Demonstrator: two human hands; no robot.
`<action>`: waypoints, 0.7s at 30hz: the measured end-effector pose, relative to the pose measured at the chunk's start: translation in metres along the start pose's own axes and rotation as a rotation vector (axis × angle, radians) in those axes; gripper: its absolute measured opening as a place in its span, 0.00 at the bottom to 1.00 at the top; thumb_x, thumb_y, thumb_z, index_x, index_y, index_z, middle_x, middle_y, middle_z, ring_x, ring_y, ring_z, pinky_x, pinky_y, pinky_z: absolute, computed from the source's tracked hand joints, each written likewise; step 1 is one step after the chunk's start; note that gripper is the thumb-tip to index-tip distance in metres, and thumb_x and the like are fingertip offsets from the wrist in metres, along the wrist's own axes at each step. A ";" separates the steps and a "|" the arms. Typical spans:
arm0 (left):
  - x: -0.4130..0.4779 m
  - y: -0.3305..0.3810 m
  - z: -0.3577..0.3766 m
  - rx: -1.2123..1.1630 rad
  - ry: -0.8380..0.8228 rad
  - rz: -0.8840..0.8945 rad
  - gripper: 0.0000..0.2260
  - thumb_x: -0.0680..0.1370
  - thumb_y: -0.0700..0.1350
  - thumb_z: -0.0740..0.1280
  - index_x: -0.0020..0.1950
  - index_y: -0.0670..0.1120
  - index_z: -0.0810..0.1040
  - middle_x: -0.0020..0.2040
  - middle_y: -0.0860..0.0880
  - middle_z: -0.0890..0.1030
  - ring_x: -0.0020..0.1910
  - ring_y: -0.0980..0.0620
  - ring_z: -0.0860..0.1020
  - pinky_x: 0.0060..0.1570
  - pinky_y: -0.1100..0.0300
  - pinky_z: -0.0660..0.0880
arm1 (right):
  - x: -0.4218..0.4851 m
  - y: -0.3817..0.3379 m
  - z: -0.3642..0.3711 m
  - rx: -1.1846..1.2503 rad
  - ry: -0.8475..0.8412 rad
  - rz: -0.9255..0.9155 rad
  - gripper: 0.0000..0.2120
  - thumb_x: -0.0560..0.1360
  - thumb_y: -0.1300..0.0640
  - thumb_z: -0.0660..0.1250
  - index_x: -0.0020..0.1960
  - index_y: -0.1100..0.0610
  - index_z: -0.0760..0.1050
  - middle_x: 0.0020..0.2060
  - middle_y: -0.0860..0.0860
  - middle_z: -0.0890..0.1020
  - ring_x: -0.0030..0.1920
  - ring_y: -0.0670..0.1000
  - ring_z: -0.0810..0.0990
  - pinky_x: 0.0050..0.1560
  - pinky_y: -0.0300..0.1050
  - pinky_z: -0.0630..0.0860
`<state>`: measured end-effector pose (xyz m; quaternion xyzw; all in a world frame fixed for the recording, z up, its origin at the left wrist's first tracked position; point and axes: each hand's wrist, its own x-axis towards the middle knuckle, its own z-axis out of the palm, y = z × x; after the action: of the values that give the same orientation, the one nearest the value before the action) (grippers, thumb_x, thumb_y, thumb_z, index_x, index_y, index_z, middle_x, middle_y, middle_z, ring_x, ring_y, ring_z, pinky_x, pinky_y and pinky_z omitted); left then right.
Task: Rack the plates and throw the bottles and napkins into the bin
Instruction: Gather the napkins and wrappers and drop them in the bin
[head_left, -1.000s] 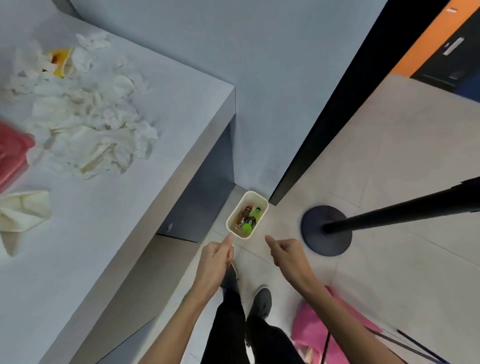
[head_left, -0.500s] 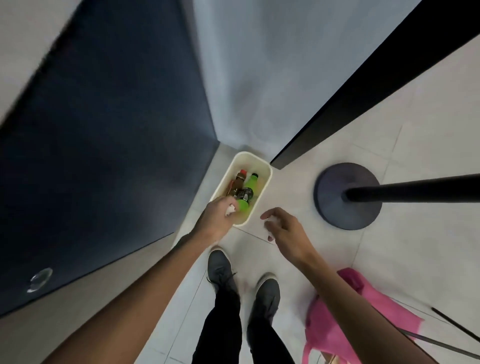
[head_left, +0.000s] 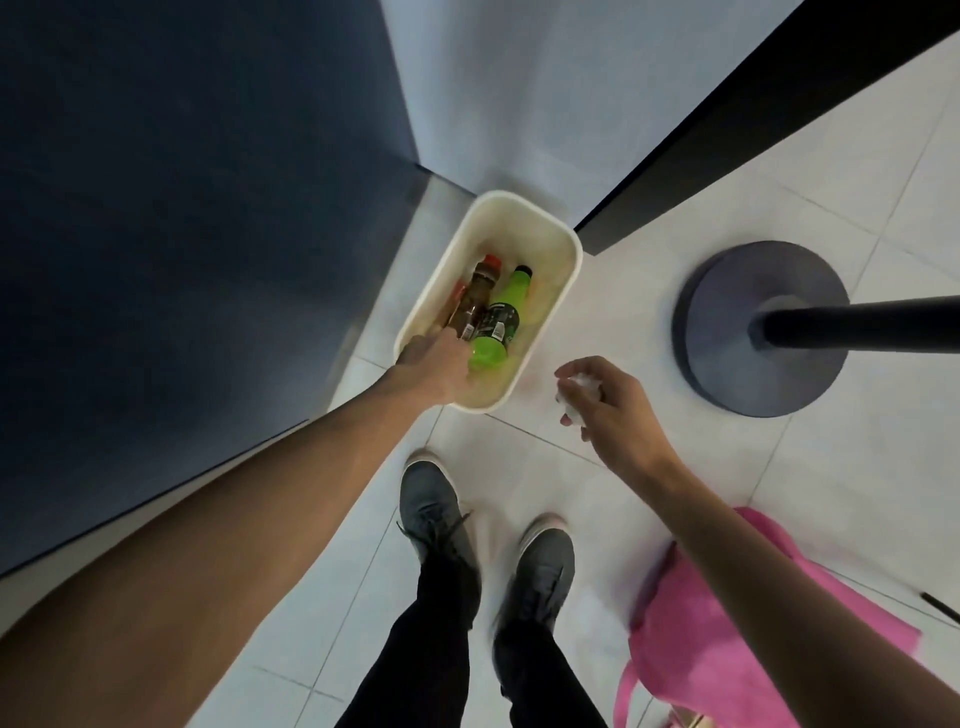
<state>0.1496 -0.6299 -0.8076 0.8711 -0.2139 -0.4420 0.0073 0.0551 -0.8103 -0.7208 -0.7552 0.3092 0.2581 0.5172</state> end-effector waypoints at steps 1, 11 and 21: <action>-0.001 -0.007 0.000 -0.075 0.002 0.014 0.14 0.79 0.47 0.63 0.61 0.45 0.80 0.59 0.42 0.78 0.59 0.40 0.77 0.54 0.51 0.75 | 0.004 -0.003 0.002 -0.006 0.001 -0.005 0.04 0.80 0.56 0.64 0.52 0.53 0.77 0.45 0.53 0.81 0.37 0.49 0.81 0.35 0.43 0.73; -0.048 -0.064 0.020 -0.587 0.582 -0.064 0.28 0.73 0.34 0.69 0.73 0.46 0.70 0.69 0.45 0.71 0.66 0.43 0.73 0.64 0.48 0.72 | 0.045 -0.041 0.043 -0.268 -0.110 -0.186 0.20 0.73 0.64 0.67 0.64 0.55 0.75 0.56 0.52 0.79 0.53 0.51 0.76 0.51 0.39 0.71; -0.028 -0.063 0.047 -0.914 0.370 -0.206 0.30 0.77 0.36 0.62 0.77 0.54 0.64 0.66 0.50 0.76 0.54 0.47 0.78 0.59 0.55 0.75 | 0.108 -0.036 0.125 -0.749 -0.338 -0.293 0.28 0.72 0.67 0.68 0.71 0.59 0.67 0.64 0.59 0.74 0.64 0.58 0.74 0.54 0.40 0.67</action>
<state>0.1220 -0.5537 -0.8270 0.8592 0.0937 -0.3271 0.3822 0.1453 -0.7040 -0.8166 -0.8736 -0.0052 0.3964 0.2822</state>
